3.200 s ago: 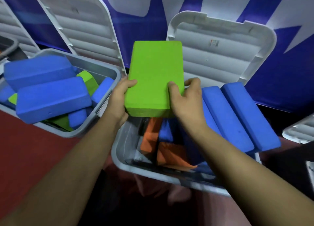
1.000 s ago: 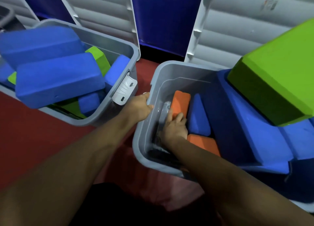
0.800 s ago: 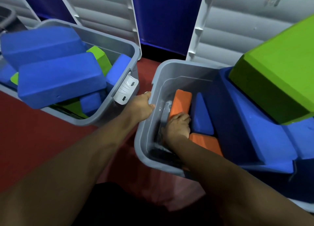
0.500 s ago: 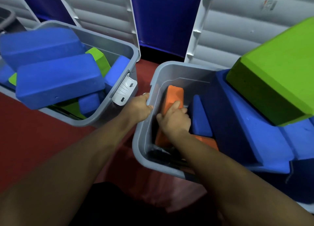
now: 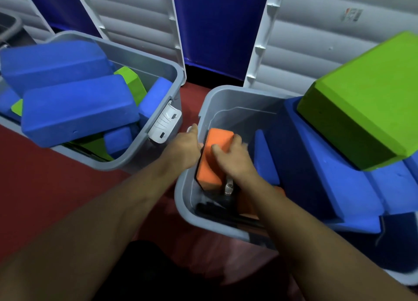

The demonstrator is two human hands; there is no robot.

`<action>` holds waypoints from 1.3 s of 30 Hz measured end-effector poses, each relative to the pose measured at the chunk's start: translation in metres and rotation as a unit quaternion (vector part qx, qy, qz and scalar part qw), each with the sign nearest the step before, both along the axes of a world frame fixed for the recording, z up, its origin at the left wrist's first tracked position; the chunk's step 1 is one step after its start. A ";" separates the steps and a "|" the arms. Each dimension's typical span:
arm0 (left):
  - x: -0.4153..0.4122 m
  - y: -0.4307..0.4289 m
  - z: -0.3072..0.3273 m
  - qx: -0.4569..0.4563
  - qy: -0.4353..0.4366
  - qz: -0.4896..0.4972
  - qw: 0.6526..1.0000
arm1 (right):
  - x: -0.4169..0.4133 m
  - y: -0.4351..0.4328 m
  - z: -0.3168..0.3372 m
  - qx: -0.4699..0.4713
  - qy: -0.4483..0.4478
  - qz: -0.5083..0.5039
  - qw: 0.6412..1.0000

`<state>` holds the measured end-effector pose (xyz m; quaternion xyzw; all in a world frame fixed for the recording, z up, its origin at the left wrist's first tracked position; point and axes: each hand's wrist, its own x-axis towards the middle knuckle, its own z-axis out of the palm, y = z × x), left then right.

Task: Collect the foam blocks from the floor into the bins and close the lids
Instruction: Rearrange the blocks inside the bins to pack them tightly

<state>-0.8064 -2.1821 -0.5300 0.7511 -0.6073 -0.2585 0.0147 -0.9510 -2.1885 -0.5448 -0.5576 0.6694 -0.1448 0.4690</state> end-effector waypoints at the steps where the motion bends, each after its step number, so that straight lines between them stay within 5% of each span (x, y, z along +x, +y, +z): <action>1: -0.003 0.001 0.004 -0.045 -0.025 -0.017 0.999 | -0.003 0.006 -0.002 0.012 -0.007 0.016 1.000; 4: -0.013 0.000 0.017 -0.146 -0.026 -0.026 0.989 | -0.007 0.014 -0.008 0.054 0.005 0.022 0.998; 12: -0.045 -0.001 0.024 0.045 0.006 -0.005 0.999 | -0.014 0.022 -0.025 0.085 -0.114 -0.076 0.987; 18: -0.041 -0.007 0.002 -0.090 0.137 0.019 0.986 | -0.019 0.007 -0.010 -0.029 -0.115 -0.106 0.987; 25: -0.042 -0.022 -0.013 0.013 0.096 -0.070 0.993 | -0.007 -0.022 -0.004 0.033 -0.006 -0.094 0.995; 30: -0.043 -0.024 0.000 -0.018 0.193 0.011 0.981 | -0.016 -0.020 0.028 -0.009 0.042 -0.052 0.998; 33: -0.035 -0.029 0.024 -0.077 0.272 0.087 0.955 | -0.027 -0.014 0.072 -0.070 0.032 -0.033 0.996; 36: -0.038 -0.033 0.070 -0.100 0.410 0.195 0.885 | -0.036 -0.014 0.135 -0.140 0.002 -0.023 0.990; 39: -0.064 -0.039 0.116 -0.105 0.495 0.204 0.838 | -0.053 -0.020 0.196 -0.236 -0.030 -0.019 0.971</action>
